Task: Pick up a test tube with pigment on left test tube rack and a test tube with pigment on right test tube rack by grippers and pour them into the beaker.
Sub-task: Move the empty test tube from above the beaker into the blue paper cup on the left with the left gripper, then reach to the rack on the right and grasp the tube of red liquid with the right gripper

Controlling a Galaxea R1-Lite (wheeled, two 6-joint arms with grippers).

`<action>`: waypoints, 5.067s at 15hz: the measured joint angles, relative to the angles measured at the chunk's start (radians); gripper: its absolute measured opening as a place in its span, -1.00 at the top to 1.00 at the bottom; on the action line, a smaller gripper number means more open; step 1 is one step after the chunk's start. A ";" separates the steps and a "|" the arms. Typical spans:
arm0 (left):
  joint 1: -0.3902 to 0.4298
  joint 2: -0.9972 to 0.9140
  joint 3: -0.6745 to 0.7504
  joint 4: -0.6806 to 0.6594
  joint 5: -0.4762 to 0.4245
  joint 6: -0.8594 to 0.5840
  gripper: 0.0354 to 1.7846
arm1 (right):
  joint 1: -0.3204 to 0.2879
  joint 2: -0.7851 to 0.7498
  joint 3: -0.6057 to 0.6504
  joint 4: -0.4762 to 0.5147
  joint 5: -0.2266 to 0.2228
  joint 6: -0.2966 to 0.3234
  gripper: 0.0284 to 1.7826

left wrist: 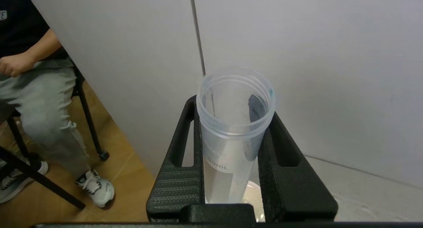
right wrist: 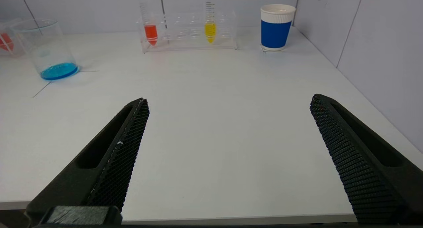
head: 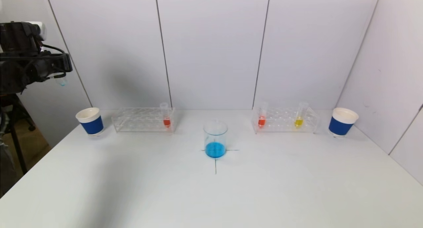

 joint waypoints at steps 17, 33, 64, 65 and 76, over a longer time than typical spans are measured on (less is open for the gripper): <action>0.025 0.161 0.170 -0.247 -0.036 -0.094 0.50 | 0.000 0.000 0.000 0.000 0.000 0.000 -0.99; 0.020 0.293 0.175 -0.305 -0.062 -0.092 0.50 | 0.000 0.000 0.000 0.001 0.000 0.000 -0.99; 0.006 0.127 0.276 -0.289 -0.139 -0.088 -0.99 | 0.000 0.000 0.000 0.000 0.000 0.000 -0.99; -0.003 0.078 0.308 -0.276 -0.146 -0.088 -0.99 | 0.000 0.000 0.000 0.000 0.000 0.000 -0.99; -0.189 -0.659 0.835 -0.134 -0.132 -0.079 -0.99 | 0.000 0.000 0.000 0.000 0.000 0.000 -0.99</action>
